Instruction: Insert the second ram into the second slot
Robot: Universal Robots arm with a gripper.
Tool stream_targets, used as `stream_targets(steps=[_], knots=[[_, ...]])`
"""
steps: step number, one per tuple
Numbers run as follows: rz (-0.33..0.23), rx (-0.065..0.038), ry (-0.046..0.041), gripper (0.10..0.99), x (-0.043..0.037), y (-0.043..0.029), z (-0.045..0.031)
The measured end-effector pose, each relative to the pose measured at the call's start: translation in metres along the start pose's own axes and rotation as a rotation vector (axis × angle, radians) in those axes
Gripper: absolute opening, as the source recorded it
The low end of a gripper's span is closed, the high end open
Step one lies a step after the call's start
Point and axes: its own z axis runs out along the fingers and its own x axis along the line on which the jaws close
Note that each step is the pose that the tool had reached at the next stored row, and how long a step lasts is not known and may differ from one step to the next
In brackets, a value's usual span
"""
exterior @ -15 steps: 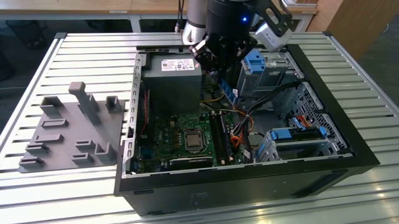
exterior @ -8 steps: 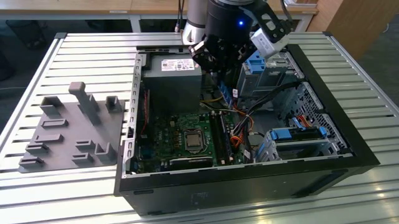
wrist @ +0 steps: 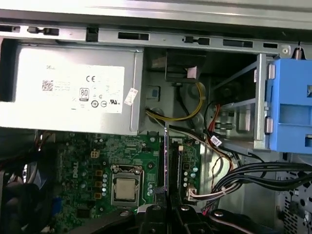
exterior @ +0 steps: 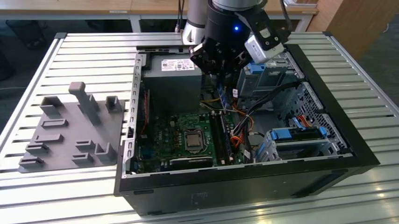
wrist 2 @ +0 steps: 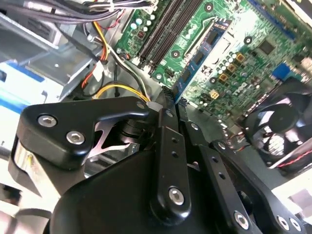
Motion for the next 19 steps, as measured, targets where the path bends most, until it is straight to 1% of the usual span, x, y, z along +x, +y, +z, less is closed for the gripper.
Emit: stream_targets(steps=[4,10,15,19], knots=[[0.021,0.0,-0.0007,0.137,0.0001,-0.0016,0.0068],[0.027,0.0,-0.0003,0.137,0.0004,-0.0128,0.0144],[0.027,0.0,0.0007,0.137,0.0,-0.0167,0.0233],[0.027,0.0,0.0007,0.137,-0.0003,-0.0179,0.0305]])
